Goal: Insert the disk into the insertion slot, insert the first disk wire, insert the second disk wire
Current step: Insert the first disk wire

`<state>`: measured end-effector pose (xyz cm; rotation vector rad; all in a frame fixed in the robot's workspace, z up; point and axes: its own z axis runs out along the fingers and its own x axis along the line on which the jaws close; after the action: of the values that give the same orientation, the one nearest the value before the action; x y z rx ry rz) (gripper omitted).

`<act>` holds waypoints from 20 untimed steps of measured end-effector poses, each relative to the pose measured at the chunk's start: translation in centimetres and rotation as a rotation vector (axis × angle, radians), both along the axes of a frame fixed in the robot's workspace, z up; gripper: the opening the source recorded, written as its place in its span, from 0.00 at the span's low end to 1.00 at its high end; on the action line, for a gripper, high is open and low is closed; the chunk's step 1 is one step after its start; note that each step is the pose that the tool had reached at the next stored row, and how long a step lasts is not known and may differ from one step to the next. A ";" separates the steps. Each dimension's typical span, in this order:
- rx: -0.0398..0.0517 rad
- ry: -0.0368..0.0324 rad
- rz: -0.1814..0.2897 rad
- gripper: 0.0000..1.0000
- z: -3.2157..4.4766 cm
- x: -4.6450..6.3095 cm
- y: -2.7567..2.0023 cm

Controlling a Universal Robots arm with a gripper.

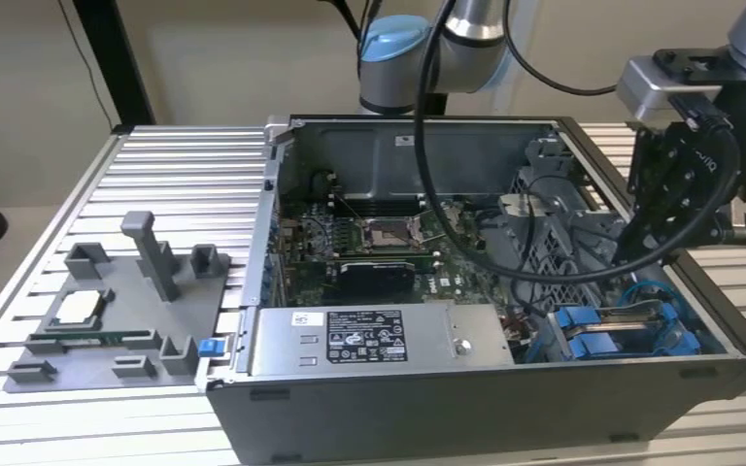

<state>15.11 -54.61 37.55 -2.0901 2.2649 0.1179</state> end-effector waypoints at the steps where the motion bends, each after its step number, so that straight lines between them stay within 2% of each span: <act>1: -0.0030 0.0008 0.000 0.00 -0.06 0.1 0.00; 4: -0.0114 0.0029 0.000 0.00 -0.23 0.5 -0.01; 6: -0.0200 0.0055 0.000 0.00 -0.28 0.7 -0.02; 8: -0.0292 0.0095 0.000 0.00 -0.33 0.9 -0.12; 11: -0.0383 0.0173 0.000 0.00 -0.39 1.1 -0.43; 20: -0.0393 0.0175 0.000 0.00 -0.39 1.1 -0.43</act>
<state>16.20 -55.04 37.16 -2.1163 2.2956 0.0928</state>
